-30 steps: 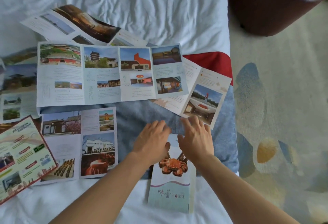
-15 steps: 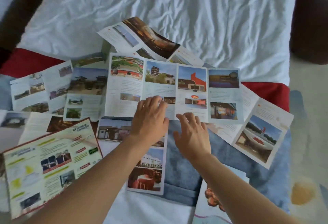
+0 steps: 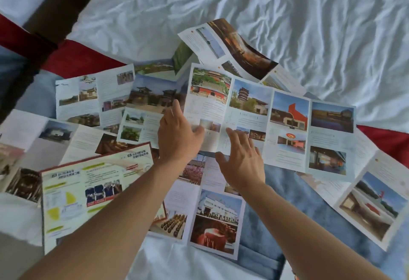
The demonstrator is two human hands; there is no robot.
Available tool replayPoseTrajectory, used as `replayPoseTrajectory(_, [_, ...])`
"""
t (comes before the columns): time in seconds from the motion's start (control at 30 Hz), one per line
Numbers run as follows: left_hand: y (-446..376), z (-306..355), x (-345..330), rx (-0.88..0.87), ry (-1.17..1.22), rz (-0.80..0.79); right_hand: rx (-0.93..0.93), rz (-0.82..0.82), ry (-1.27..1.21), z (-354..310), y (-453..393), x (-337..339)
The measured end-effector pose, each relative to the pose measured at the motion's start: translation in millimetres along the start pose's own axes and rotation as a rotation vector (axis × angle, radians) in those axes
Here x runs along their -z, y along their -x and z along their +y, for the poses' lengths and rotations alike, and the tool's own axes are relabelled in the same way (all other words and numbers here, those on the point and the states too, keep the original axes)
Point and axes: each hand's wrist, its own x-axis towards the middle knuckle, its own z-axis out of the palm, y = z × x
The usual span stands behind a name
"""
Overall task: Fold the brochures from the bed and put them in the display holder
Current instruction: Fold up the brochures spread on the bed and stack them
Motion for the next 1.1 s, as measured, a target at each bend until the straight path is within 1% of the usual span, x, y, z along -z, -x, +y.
replayPoseTrajectory(0.1, [1.6, 0.8, -3.5, -0.037, 0.079, 0.013, 0.024, 0.053, -0.086, -7.7, 0.8, -2.4])
replayPoseTrajectory(0.27, [19.6, 18.1, -6.8, -0.085, 0.157, 0.023, -0.032, 0.094, -0.241, -8.2, 6.8, 8.8])
replayPoseTrajectory(0.37, [32.0, 31.8, -10.3, -0.176, 0.204, 0.036, -0.083, 0.118, -0.398, -6.5, 9.0, 17.9])
replayPoseTrajectory(0.5, [48.4, 51.5, -19.8, -0.328, 0.317, 0.003, -0.223, 0.194, -0.627, 1.9, 14.5, 32.6])
replayPoseTrajectory(0.57, [55.4, 62.7, -26.3, -0.378, 0.321, -0.017, -0.267, 0.234, -0.687, 10.8, 16.4, 40.9])
replayPoseTrajectory(0.67, [65.0, 80.8, -35.7, -0.435, 0.294, -0.039, -0.302, 0.242, -0.751, 26.7, 18.0, 51.1])
replayPoseTrajectory(0.77, [69.7, 95.0, -45.1, -0.500, 0.237, -0.057, -0.315, 0.229, -0.772, 40.9, 15.8, 56.4])
replayPoseTrajectory(0.83, [69.5, 99.3, -51.6, -0.524, 0.231, -0.101, -0.347, 0.225, -0.774, 49.5, 10.2, 56.3])
replayPoseTrajectory(0.9, [67.7, 99.0, -56.9, -0.527, 0.232, -0.161, -0.375, 0.235, -0.736, 58.8, 2.7, 54.3])
replayPoseTrajectory(0.97, [62.8, 93.8, -59.7, -0.518, 0.190, -0.178, -0.408, 0.245, -0.664, 69.0, -4.3, 51.2])
replayPoseTrajectory(1.03, [54.3, 86.0, -59.8, -0.485, 0.112, -0.126, -0.449, 0.235, -0.619, 78.2, -9.9, 46.4])
replayPoseTrajectory(1.1, [44.3, 77.3, -58.5, -0.404, 0.040, -0.016, -0.483, 0.215, -0.587, 85.4, -13.6, 40.4])
